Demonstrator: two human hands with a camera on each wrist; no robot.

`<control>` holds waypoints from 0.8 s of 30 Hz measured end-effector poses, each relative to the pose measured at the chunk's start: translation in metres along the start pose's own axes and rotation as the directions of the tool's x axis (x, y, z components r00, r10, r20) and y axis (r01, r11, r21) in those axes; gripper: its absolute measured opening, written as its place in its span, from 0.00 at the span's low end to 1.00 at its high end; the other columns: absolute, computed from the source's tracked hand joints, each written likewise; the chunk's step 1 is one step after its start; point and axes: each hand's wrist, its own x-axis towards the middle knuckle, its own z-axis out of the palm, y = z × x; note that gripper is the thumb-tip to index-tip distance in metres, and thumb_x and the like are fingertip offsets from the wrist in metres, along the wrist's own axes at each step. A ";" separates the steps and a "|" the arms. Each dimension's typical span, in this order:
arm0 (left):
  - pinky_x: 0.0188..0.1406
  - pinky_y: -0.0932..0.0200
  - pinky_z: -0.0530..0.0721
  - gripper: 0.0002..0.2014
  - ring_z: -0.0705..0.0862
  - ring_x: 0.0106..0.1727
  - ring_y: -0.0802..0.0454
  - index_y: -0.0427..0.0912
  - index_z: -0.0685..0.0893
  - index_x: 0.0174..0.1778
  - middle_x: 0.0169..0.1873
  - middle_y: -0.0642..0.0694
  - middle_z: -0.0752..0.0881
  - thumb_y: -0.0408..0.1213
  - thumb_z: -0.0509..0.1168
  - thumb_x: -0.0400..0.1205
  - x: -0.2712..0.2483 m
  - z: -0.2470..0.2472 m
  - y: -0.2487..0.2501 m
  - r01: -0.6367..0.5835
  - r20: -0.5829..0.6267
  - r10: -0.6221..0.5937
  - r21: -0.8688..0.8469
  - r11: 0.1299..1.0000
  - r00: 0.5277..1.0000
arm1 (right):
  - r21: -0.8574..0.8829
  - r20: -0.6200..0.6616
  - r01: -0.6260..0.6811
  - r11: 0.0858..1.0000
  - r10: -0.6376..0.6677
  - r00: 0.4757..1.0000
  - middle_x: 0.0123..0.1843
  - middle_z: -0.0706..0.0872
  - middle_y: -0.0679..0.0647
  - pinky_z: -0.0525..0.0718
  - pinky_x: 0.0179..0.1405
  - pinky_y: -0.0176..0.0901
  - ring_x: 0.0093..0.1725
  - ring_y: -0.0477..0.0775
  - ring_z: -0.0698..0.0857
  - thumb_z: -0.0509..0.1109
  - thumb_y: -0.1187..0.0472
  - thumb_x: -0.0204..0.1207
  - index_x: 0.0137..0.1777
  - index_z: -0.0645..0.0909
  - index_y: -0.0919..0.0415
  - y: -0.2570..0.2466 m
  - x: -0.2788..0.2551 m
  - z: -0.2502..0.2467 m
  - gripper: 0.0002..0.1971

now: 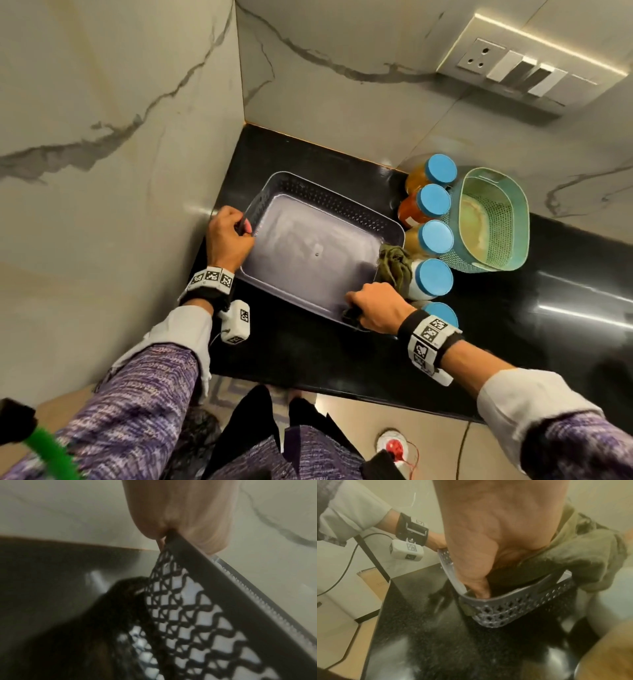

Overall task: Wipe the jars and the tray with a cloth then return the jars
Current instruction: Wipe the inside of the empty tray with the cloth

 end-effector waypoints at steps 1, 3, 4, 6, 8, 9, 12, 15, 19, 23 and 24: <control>0.38 0.61 0.76 0.08 0.82 0.37 0.44 0.35 0.86 0.30 0.39 0.40 0.84 0.18 0.67 0.66 -0.003 0.002 -0.002 0.023 -0.040 -0.024 -0.031 0.999 0.999 | 0.028 -0.022 -0.042 0.999 0.042 0.999 0.53 0.91 0.62 0.87 0.52 0.57 0.54 0.69 0.89 0.69 0.59 0.77 0.59 0.84 0.60 -0.001 -0.001 0.005 0.12; 0.37 0.64 0.74 0.08 0.81 0.36 0.46 0.35 0.86 0.28 0.39 0.39 0.84 0.18 0.68 0.65 -0.010 0.004 -0.005 0.070 -0.122 -0.078 -0.065 0.995 0.989 | 0.114 -0.098 -0.142 0.983 0.154 0.983 0.54 0.90 0.65 0.85 0.49 0.56 0.53 0.71 0.89 0.67 0.58 0.78 0.60 0.81 0.62 -0.010 -0.005 0.018 0.13; 0.37 0.63 0.74 0.07 0.81 0.36 0.46 0.34 0.86 0.28 0.40 0.39 0.84 0.19 0.69 0.66 -0.013 0.004 -0.006 0.082 -0.161 -0.091 -0.066 0.994 0.983 | 0.184 -0.143 -0.199 0.963 0.226 0.964 0.54 0.90 0.66 0.85 0.47 0.56 0.52 0.71 0.89 0.67 0.58 0.80 0.60 0.80 0.63 -0.018 -0.007 0.025 0.13; 0.36 0.59 0.75 0.06 0.81 0.36 0.44 0.33 0.86 0.29 0.41 0.38 0.83 0.20 0.71 0.68 -0.019 0.005 -0.008 0.108 -0.204 -0.118 -0.057 0.993 0.972 | 0.448 -0.174 -0.300 0.842 0.411 0.895 0.52 0.90 0.67 0.85 0.45 0.58 0.51 0.72 0.89 0.67 0.57 0.82 0.60 0.78 0.63 -0.044 -0.010 0.039 0.11; 0.34 0.54 0.78 0.05 0.82 0.36 0.40 0.32 0.86 0.31 0.43 0.37 0.83 0.20 0.73 0.69 -0.025 0.006 -0.009 0.161 -0.218 -0.171 -0.062 0.985 0.961 | 0.699 -0.122 -0.357 0.620 0.595 0.794 0.49 0.91 0.66 0.84 0.47 0.58 0.52 0.73 0.89 0.69 0.56 0.81 0.58 0.80 0.60 -0.077 -0.009 0.045 0.10; 0.34 0.51 0.81 0.05 0.82 0.37 0.39 0.31 0.86 0.32 0.43 0.37 0.83 0.20 0.73 0.69 -0.028 0.006 -0.009 0.168 -0.217 -0.180 -0.070 0.983 0.959 | 0.775 -0.086 -0.365 0.515 0.659 0.747 0.49 0.91 0.67 0.84 0.49 0.58 0.53 0.74 0.89 0.70 0.56 0.81 0.57 0.81 0.58 -0.093 -0.006 0.046 0.09; 0.34 0.47 0.84 0.06 0.82 0.36 0.42 0.31 0.87 0.33 0.44 0.37 0.83 0.17 0.73 0.68 -0.032 0.006 -0.008 0.158 -0.208 -0.173 -0.084 0.984 0.963 | 0.866 -0.014 -0.344 0.363 0.706 0.708 0.51 0.92 0.65 0.81 0.53 0.59 0.57 0.74 0.88 0.70 0.55 0.80 0.59 0.82 0.55 -0.130 0.010 0.037 0.09; 0.35 0.48 0.83 0.07 0.82 0.35 0.41 0.33 0.86 0.32 0.42 0.38 0.82 0.17 0.73 0.68 -0.035 0.006 -0.007 0.139 -0.174 -0.152 -0.083 0.987 0.973 | 0.917 0.018 -0.280 0.285 0.670 0.742 0.52 0.92 0.63 0.80 0.52 0.57 0.58 0.72 0.87 0.70 0.55 0.81 0.58 0.82 0.55 -0.152 0.034 0.017 0.09; 0.34 0.49 0.81 0.05 0.83 0.35 0.38 0.34 0.85 0.31 0.40 0.40 0.83 0.22 0.71 0.70 -0.029 0.004 -0.008 0.145 -0.108 -0.148 -0.041 0.989 0.983 | 0.979 0.200 -0.192 -0.074 0.563 0.802 0.50 0.92 0.61 0.84 0.51 0.52 0.54 0.64 0.90 0.74 0.59 0.79 0.50 0.87 0.60 -0.171 0.091 -0.022 0.05; 0.33 0.44 0.81 0.05 0.82 0.35 0.34 0.35 0.81 0.32 0.39 0.39 0.83 0.31 0.66 0.73 -0.031 0.000 -0.011 0.054 -0.032 -0.053 0.034 0.998 0.998 | 0.835 0.350 -0.086 -0.543 0.404 0.845 0.49 0.93 0.65 0.92 0.54 0.64 0.51 0.65 0.93 0.80 0.66 0.72 0.49 0.89 0.65 -0.133 0.135 -0.026 0.07; 0.33 0.43 0.81 0.05 0.81 0.34 0.34 0.35 0.81 0.33 0.38 0.39 0.82 0.32 0.65 0.74 -0.032 0.000 -0.011 0.028 -0.021 -0.027 0.049 0.998 0.999 | 0.848 0.337 -0.059 -0.527 0.448 0.828 0.50 0.93 0.64 0.92 0.57 0.64 0.50 0.63 0.92 0.80 0.64 0.74 0.49 0.89 0.63 -0.116 0.131 -0.030 0.06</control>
